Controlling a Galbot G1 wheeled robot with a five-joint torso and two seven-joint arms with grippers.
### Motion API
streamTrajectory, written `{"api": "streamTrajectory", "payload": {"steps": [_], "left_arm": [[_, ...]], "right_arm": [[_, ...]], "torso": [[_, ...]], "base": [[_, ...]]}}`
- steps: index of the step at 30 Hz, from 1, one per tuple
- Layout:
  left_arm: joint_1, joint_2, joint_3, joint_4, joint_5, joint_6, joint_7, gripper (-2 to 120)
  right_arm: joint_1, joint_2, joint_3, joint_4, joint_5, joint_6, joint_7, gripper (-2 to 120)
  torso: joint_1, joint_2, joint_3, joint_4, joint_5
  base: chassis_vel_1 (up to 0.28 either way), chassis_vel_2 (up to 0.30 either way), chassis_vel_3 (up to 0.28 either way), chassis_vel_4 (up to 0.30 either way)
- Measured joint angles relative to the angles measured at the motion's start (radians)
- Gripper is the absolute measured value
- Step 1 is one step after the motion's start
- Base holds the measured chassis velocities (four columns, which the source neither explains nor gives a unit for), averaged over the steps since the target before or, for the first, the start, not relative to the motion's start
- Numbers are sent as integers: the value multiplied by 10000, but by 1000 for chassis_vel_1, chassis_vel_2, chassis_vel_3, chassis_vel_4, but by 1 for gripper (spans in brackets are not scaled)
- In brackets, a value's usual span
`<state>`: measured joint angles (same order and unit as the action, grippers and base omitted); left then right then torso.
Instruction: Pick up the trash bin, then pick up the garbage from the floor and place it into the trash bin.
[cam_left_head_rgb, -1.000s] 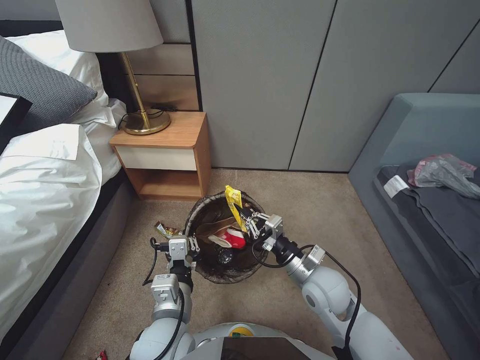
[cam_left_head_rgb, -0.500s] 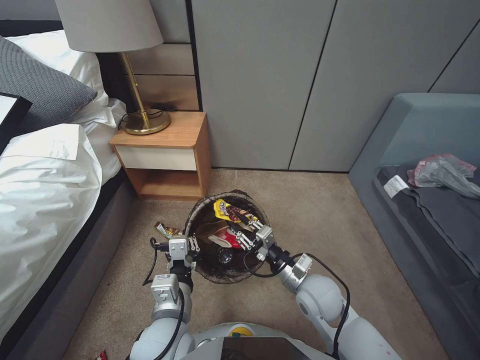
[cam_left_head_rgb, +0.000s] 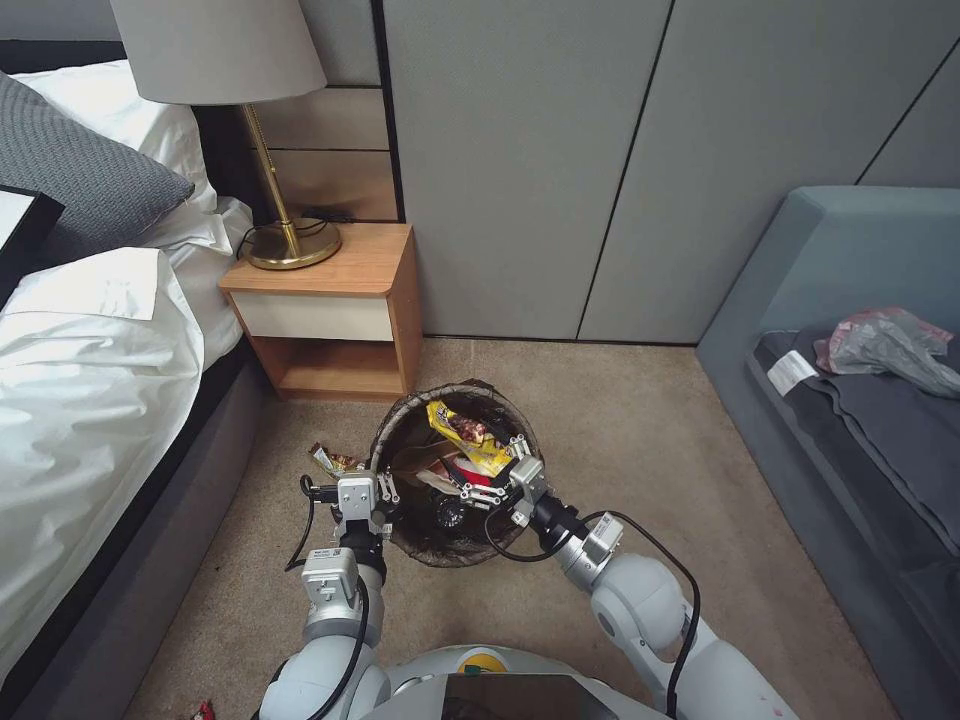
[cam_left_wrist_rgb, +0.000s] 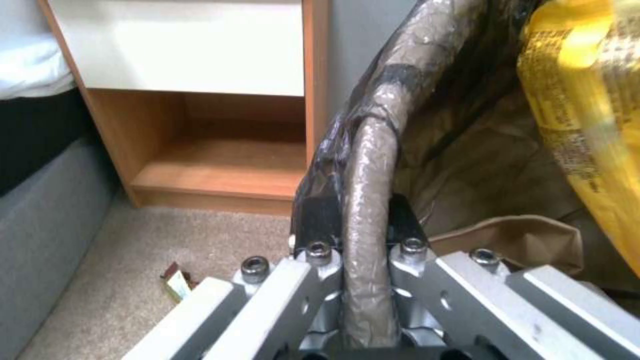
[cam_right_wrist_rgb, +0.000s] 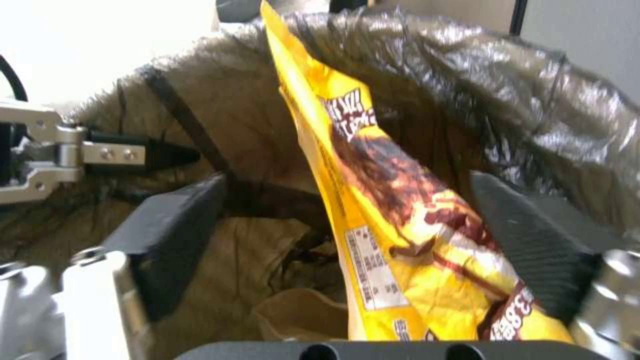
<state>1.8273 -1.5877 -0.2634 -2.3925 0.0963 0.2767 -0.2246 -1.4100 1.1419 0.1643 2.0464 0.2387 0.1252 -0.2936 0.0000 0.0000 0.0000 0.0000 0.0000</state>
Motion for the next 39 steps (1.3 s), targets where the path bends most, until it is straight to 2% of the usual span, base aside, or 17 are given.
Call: {"api": "streamTrajectory", "payload": {"steps": [3,10,21,35,39], "left_arm": [[0,0,0,0,0,0,0,0],[0,0,0,0,0,0,0,0],[0,0,0,0,0,0,0,0],[0,0,0,0,0,0,0,0],[0,0,0,0,0,0,0,0]], "right_arm": [[-33,-47,19,159,-3,0,12,100],[-226,-239,126,620,15,1,48,100],[-639,-469,1386,1917,972,-68,375,100],[-1114,-123,2294,2816,1604,-68,1126,100],[-1346,154,2722,3197,1456,-262,1738,100]], "torso": [[0,0,0,0,0],[0,0,0,0,0],[0,0,0,0,0],[0,0,0,1,1],[0,0,0,5,1]], "base": [[0,0,0,0],[0,0,0,0],[0,0,0,0],[0,0,0,0],[0,0,0,0]]}}
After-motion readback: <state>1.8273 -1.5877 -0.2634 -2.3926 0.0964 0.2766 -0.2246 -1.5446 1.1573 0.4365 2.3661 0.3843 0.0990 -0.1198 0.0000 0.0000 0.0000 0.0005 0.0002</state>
